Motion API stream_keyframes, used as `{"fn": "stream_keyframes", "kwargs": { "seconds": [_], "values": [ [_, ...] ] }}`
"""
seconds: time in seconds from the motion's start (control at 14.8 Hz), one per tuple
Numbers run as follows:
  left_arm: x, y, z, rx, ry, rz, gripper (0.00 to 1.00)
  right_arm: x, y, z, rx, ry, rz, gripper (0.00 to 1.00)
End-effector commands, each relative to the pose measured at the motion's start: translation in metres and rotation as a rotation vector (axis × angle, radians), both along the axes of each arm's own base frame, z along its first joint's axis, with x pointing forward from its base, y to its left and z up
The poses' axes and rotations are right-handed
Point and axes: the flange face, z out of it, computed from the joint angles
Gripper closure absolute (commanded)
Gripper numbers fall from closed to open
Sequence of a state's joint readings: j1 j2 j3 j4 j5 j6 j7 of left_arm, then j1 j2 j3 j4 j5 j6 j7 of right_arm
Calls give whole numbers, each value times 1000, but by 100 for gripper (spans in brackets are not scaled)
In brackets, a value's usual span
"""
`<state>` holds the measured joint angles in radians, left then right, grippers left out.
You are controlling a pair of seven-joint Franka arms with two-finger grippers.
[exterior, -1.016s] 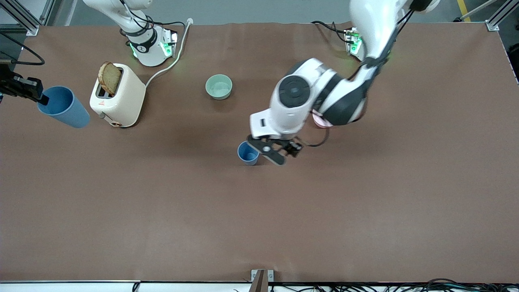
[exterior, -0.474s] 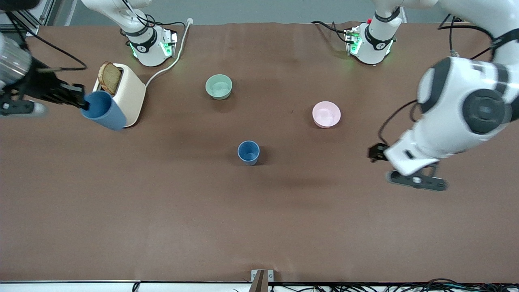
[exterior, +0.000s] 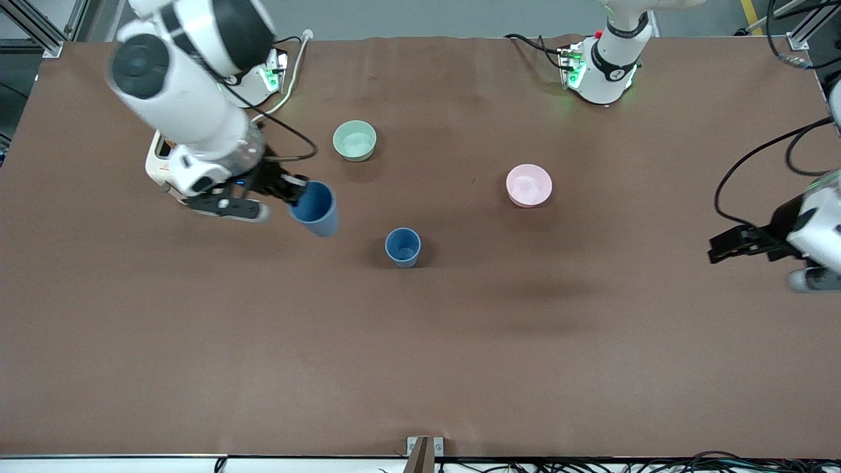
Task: Stack blue cups with both arms
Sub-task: 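Lower the right gripper's cup into the standing cup and open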
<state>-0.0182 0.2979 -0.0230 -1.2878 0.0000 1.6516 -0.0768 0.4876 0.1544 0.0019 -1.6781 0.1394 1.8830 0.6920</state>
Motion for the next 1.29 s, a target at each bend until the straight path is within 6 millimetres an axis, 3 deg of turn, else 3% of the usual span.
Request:
{"fn": "stream_keyframes", "kwargs": {
  "seconds": [0.0,0.14,0.34,0.47,0.61,0.88,0.95,1.08,1.22],
  "values": [
    [-27,11,28,-8,-27,45,0,-5,44,-32,-10,-16,-64,100],
    [-39,14,43,-12,-23,64,0,-19,93,-69,-34,-29,-91,100],
    [-48,7,45,-20,-20,55,0,-34,131,-105,-85,-62,-117,100],
    [-53,11,49,-24,-26,59,0,-30,137,-120,-71,-76,-131,100],
    [-60,3,46,-29,-26,44,0,-29,138,-121,-67,-79,-130,100],
    [-66,8,46,-23,-24,26,0,-25,142,-137,-59,-88,-130,95],
    [-66,8,45,-20,-15,23,0,-25,142,-139,-61,-86,-130,88],
    [-68,1,43,-16,6,7,0,-25,141,-139,-62,-84,-132,65],
    [-70,-8,42,-19,13,-8,0,-22,139,-139,-63,-87,-134,23]
  ]
}}
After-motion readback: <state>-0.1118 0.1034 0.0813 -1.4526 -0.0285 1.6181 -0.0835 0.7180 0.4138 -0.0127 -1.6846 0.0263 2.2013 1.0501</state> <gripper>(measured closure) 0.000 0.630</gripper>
